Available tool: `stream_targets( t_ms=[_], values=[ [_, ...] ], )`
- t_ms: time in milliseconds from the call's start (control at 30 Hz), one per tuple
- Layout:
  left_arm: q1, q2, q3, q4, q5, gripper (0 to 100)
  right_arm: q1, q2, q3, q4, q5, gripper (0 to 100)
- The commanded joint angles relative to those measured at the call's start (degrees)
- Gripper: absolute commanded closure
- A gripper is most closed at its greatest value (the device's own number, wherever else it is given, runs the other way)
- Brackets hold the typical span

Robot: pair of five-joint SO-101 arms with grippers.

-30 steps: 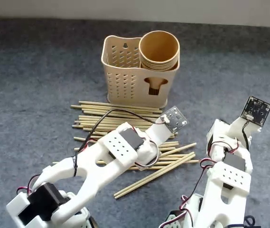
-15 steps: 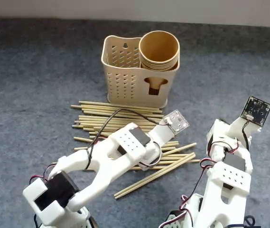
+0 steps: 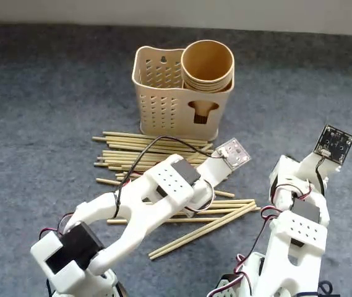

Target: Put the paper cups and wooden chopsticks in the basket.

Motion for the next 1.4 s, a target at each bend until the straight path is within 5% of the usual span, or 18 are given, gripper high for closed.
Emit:
stream_targets(
  t_ms=[0,967,1133,1367],
  values=[
    [0.7,-0.2,-4.1,2.9,0.0,99,0.3,-1.1,-0.8,-1.5,-0.3,98.5],
    [-6.5,-44.1,-0.7,1.9,-3.4,99,0.2,-1.1,-0.7,-1.5,-0.2,98.5],
    [-6.5,-48.2,-3.8,-3.3,-3.6,99,0.2,-1.1,-0.7,-1.5,-0.2,98.5],
    [-13.9,-48.6,-3.5,-21.1,-3.3,99,0.1,-1.1,-0.7,-1.5,-0.1,98.5]
  ],
)
